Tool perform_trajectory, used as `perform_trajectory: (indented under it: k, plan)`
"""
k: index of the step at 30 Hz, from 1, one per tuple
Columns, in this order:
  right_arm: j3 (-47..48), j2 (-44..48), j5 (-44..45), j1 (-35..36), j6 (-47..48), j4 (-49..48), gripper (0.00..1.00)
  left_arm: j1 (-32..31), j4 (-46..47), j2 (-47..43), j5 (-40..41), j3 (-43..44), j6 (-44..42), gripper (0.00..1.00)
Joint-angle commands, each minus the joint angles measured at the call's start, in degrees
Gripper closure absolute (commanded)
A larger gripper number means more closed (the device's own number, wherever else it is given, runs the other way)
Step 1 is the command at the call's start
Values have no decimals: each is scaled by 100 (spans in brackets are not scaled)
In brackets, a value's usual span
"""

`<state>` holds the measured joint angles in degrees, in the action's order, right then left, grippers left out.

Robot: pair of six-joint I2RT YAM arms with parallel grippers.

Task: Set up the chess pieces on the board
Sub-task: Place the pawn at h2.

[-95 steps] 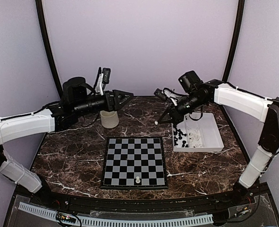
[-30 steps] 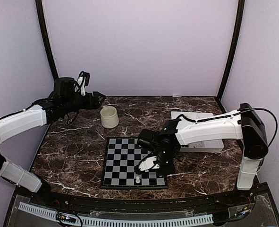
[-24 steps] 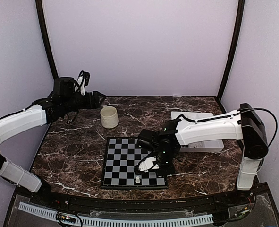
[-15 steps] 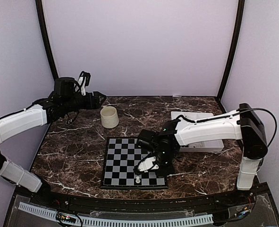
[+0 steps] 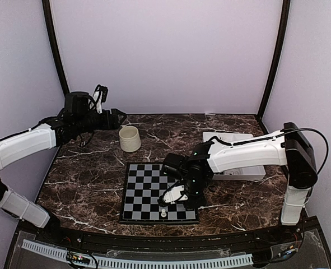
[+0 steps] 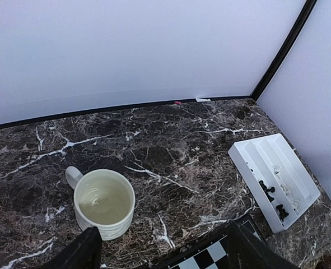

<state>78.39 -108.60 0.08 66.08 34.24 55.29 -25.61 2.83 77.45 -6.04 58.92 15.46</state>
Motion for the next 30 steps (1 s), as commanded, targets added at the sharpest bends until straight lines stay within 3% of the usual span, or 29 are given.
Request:
perform_trajectory:
  k: [1,21,30]
  plan:
    - [-38,-52,153,81,-72,-107,74,38,-123,9,-118,182,43,20]
    - [-20,-65,135,84,-133,-153,74,41,-144,76,-220,214,88,20]
    - [436,352,-608,8,-27,197,67,47,-169,117,-301,239,53,20]
